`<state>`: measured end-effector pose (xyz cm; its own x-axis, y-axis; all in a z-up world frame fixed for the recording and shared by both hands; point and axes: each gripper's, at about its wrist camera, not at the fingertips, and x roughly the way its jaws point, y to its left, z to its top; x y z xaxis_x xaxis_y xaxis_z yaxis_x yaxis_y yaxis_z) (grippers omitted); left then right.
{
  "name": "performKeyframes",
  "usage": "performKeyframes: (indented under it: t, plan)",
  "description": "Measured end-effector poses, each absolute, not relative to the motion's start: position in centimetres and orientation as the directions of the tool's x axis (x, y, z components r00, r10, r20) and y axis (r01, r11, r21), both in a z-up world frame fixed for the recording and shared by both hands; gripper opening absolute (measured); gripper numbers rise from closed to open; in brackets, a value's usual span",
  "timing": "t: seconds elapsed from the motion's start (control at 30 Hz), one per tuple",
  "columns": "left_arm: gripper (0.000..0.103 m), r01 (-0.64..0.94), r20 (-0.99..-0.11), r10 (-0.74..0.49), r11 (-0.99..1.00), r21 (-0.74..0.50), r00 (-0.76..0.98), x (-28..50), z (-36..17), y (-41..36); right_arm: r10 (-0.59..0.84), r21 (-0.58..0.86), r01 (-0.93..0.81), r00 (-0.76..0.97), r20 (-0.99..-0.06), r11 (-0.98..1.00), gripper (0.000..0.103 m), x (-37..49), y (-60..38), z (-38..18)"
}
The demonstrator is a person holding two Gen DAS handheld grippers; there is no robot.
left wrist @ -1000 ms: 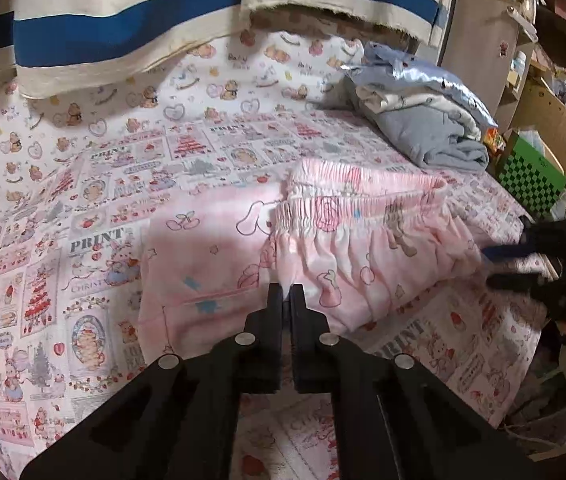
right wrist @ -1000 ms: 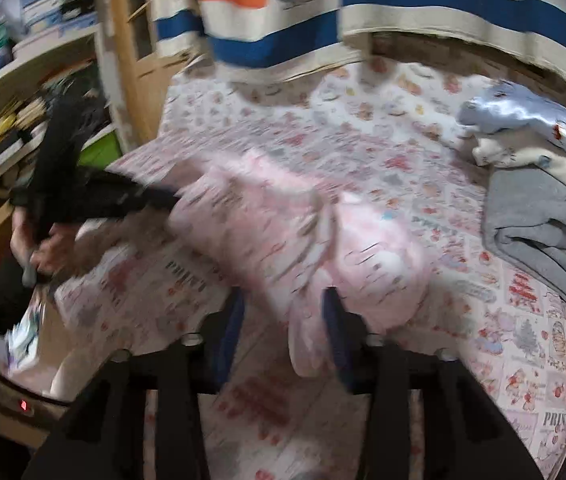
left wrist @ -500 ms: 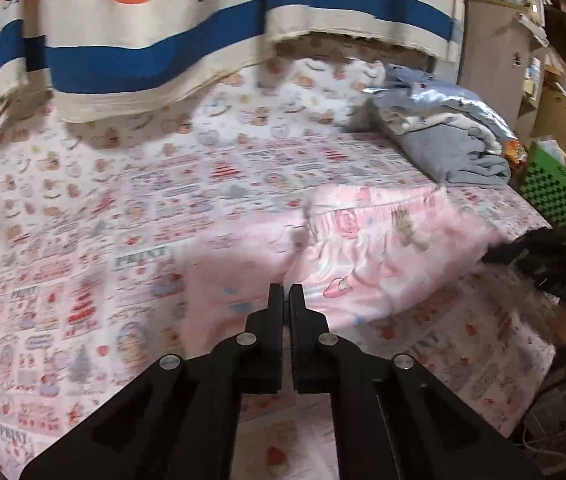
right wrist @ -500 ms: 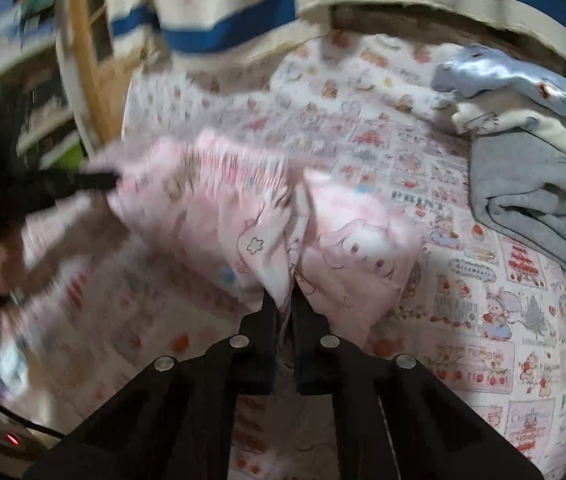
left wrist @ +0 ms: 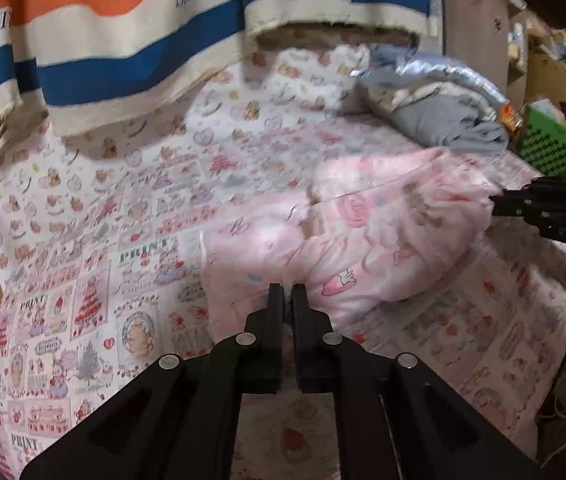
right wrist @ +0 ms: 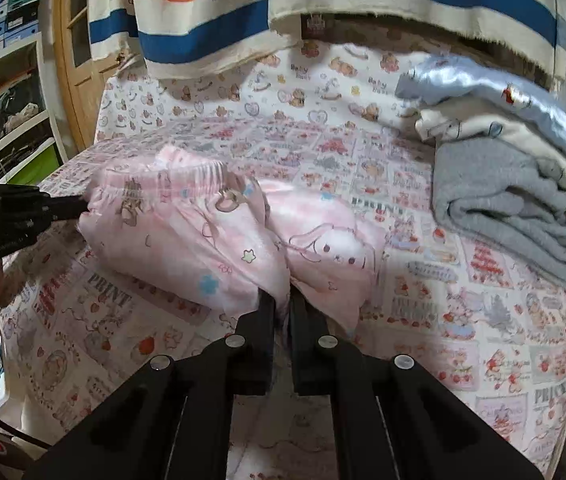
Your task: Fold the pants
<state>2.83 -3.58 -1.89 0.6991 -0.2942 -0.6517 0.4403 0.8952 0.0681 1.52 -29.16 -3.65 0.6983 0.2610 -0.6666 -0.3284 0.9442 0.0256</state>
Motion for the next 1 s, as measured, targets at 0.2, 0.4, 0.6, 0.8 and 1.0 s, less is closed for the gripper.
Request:
performKeyframes:
  t: [0.2,0.4,0.6,0.8,1.0]
  plan:
    - [0.023,0.429,-0.589,-0.32,0.902,0.05,0.742,2.3,0.4,-3.9,0.25,0.03,-0.289,0.768,-0.589,0.957,0.023,0.2,-29.4,-1.2]
    - [0.026,0.404,-0.621,-0.295,0.914,0.038,0.726,4.3,0.4,-5.9,0.346,0.112,-0.339,0.782,-0.518,0.934,0.045,1.0,-28.4,0.6]
    - [0.026,0.359,-0.705,-0.235,0.933,0.03,0.669,7.3,-1.9,-8.0,0.377,0.154,-0.373,0.655,-0.655,0.915,0.028,5.2,-24.8,-2.0]
    - [0.029,0.343,-0.715,-0.221,0.939,0.028,0.663,8.5,-2.4,-8.2,0.327,0.163,-0.305,0.629,-0.705,0.938,0.027,7.9,-24.9,-3.7]
    - [0.029,0.348,-0.711,-0.221,0.937,0.035,0.667,8.6,-2.8,-8.3,0.31,0.125,-0.319,0.639,-0.704,0.939,0.027,7.7,-24.7,-4.1]
